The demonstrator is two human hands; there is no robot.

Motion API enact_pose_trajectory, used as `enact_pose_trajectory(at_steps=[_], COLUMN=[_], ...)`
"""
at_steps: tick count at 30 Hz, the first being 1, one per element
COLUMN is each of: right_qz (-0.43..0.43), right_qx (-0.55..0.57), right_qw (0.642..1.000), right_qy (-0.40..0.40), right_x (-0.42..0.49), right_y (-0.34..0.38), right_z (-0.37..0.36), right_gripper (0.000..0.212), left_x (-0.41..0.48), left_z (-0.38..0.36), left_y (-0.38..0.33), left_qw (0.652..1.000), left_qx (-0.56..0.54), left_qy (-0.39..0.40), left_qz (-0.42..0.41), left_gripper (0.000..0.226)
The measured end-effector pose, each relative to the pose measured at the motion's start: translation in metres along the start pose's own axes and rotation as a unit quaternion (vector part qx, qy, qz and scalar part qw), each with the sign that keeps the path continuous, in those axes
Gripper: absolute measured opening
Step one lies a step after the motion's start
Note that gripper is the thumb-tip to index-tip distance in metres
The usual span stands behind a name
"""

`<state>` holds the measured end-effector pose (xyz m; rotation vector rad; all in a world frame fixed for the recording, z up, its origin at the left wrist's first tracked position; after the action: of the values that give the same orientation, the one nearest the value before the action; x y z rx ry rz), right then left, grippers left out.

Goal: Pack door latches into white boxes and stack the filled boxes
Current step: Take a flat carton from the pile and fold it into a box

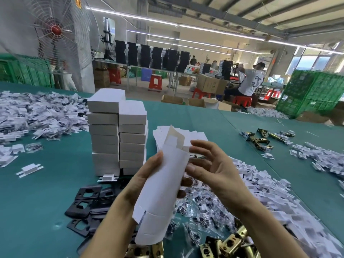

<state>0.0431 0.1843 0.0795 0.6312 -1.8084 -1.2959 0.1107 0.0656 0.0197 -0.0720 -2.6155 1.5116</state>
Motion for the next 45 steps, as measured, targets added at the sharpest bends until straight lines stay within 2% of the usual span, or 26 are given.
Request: enact_pose_trajectory(at_steps=[5,9,13,15,16,17,18,20,21,24,26,28,31,32,34,37,41,45], right_qz=[-0.016,-0.03,-0.028,-0.018,-0.012,-0.008,-0.006,-0.006,-0.009,-0.004,0.004,0.016,0.039,0.047,0.059,0.069,0.072,0.044], right_qx=[0.062,0.117,0.126,0.108,0.103,0.104,0.109,0.113,0.111,0.09,0.07,0.045,-0.003,-0.024,-0.062,-0.094,-0.099,-0.112], right_qw=[0.997,0.989,0.987,0.99,0.99,0.99,0.989,0.988,0.987,0.987,0.986,0.985,0.988,0.99,0.991,0.989,0.989,0.99], right_qy=[-0.052,-0.089,-0.092,-0.091,-0.091,-0.094,-0.098,-0.108,-0.113,-0.131,-0.152,-0.168,-0.148,-0.132,-0.107,-0.089,-0.087,-0.072], right_x=[0.0,-0.003,-0.006,-0.007,-0.008,-0.008,-0.008,-0.008,-0.008,-0.008,-0.008,-0.008,-0.008,-0.007,-0.007,-0.007,-0.006,-0.007], right_y=[-0.019,-0.034,-0.037,-0.034,-0.033,-0.032,-0.032,-0.032,-0.031,-0.027,-0.027,-0.027,-0.023,-0.02,-0.017,-0.014,-0.016,-0.03], right_z=[0.0,-0.005,-0.006,-0.006,-0.005,-0.004,-0.001,0.005,0.008,0.018,0.029,0.036,0.035,0.033,0.03,0.03,0.036,0.042], right_gripper=[0.062,0.052,0.04,0.034,0.036,0.04,0.049,0.06,0.058,0.033,0.027,0.026,0.024,0.024,0.026,0.031,0.026,0.027], left_x=[0.005,0.006,-0.001,0.002,0.004,0.008,0.008,0.011,0.011,0.009,0.009,0.009,0.013,0.014,0.015,0.015,0.019,0.017], left_z=[-0.012,-0.016,-0.02,-0.015,-0.004,0.009,0.016,0.008,0.008,0.016,0.011,0.004,0.0,-0.001,-0.002,-0.001,-0.002,-0.001], left_y=[-0.001,0.001,0.002,0.003,0.007,0.006,0.005,0.004,0.002,-0.014,-0.02,-0.019,-0.008,-0.006,-0.003,-0.003,0.002,-0.001], left_qw=[0.996,0.995,0.995,0.996,0.996,0.994,0.99,0.99,0.988,0.939,0.899,0.871,0.836,0.834,0.839,0.842,0.871,0.862], left_qx=[-0.074,-0.067,-0.056,-0.062,-0.037,0.003,0.033,0.044,0.06,0.197,0.287,0.366,0.473,0.484,0.483,0.472,0.412,0.425], left_qy=[0.041,0.061,0.064,0.029,-0.025,-0.102,-0.136,-0.129,-0.144,-0.257,-0.284,-0.281,-0.252,-0.242,-0.224,-0.22,-0.216,-0.21], left_qz=[0.014,0.032,0.054,0.061,0.071,0.044,0.022,0.034,0.017,-0.119,-0.167,-0.169,-0.115,-0.108,-0.112,-0.143,-0.158,-0.178], left_gripper=[0.081,0.079,0.071,0.076,0.078,0.08,0.08,0.074,0.069,0.038,0.025,0.024,0.07,0.081,0.086,0.08,0.06,0.032])
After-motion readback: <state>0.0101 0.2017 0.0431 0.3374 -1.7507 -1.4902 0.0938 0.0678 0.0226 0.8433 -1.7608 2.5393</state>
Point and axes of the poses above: each hand's wrist, its own x-axis towards the middle knuckle, its own z-axis out of the back of the hand, y = z × x, the point moved 6 cm from there along x, towards the middle knuckle, and after that the axes turned 12 degrees about x, right-handed, at the moved point
